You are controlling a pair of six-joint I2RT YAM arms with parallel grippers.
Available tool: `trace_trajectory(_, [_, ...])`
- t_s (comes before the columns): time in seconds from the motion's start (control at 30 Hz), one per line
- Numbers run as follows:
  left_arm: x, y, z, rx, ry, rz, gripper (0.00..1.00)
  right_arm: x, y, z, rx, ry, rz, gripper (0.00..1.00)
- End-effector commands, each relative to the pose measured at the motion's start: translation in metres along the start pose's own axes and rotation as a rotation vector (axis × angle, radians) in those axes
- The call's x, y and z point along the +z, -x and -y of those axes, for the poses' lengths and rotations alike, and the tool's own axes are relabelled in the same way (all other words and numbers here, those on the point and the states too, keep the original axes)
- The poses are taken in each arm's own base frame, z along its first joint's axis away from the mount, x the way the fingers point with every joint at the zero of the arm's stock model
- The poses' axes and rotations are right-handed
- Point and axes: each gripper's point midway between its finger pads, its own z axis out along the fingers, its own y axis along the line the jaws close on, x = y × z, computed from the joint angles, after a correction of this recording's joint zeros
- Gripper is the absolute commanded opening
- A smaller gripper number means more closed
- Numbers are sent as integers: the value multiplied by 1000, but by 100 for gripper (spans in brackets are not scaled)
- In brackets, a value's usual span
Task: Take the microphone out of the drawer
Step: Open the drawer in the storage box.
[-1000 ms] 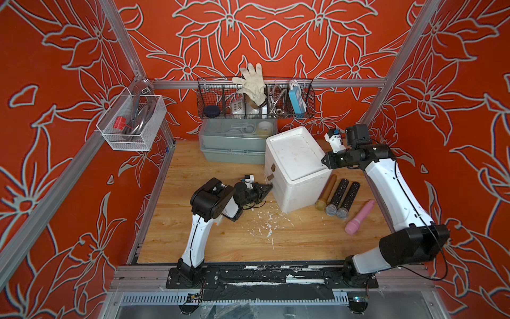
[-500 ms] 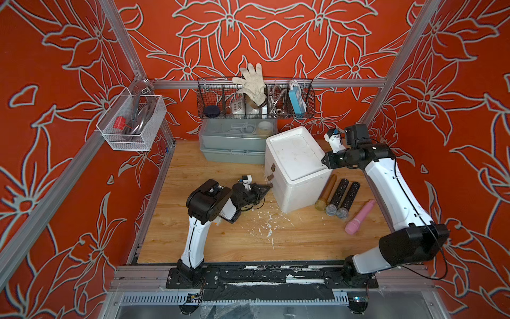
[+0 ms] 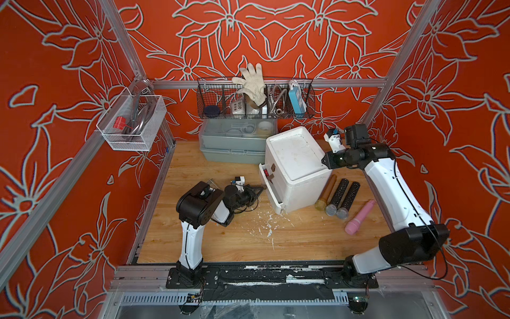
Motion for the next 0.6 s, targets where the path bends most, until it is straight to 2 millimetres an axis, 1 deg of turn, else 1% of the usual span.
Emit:
trace_trajectory(0.0, [-14, 4, 8, 38, -18, 13, 0, 13, -14, -32, -11, 130, -81, 0])
trace_trajectory(0.37, [-57, 10, -1, 32, 22, 72, 0, 14, -15, -30, -5, 120, -87, 0])
trace_trajectory(0.57, [-81, 17, -10, 22, 51, 119, 0, 15, -17, -29, 1, 114, -94, 0])
